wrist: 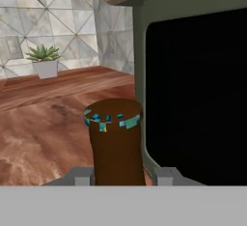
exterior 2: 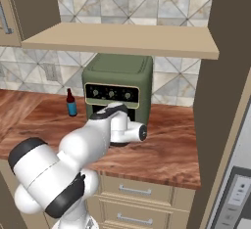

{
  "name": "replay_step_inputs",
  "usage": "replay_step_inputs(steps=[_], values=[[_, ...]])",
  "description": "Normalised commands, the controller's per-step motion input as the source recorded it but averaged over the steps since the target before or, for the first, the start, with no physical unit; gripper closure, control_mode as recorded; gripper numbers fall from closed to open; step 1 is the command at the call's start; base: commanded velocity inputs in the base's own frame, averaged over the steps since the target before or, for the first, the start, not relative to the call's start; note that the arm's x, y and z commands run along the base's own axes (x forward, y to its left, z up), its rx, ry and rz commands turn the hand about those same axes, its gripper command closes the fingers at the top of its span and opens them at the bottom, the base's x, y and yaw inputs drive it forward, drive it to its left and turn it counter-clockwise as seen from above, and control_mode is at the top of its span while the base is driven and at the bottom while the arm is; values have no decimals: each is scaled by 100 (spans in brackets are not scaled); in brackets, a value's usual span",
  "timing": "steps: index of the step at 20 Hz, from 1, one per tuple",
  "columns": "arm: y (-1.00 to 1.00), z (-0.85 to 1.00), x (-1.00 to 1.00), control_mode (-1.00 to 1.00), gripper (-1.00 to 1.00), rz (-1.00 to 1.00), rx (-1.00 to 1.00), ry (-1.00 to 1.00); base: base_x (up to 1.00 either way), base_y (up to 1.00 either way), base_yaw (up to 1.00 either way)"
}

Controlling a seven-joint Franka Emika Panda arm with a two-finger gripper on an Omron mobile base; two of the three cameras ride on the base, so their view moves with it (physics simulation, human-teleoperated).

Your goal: Place the beers on the top shelf of the fridge to keep them out of children's reach, and place the kiwi on lower shelves for easy access.

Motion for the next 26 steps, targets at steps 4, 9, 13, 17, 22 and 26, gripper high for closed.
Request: replay_step_inputs(steps=[4,9,13,17,22,26], values=[[0,0,0,-100,100,0,0,0,0,0,0],[0,32,-16,-100,100,0,-1,6,0,0,0],[0,58,-38,-100,100,-5,-2,10,0,0,0],[10,59,-44,-100,100,-14,-4,5,0,0,0],[25,58,-50,-100,100,-25,-2,3,0,0,0],[46,54,-44,-100,100,-37,-3,0,0,0,0]])
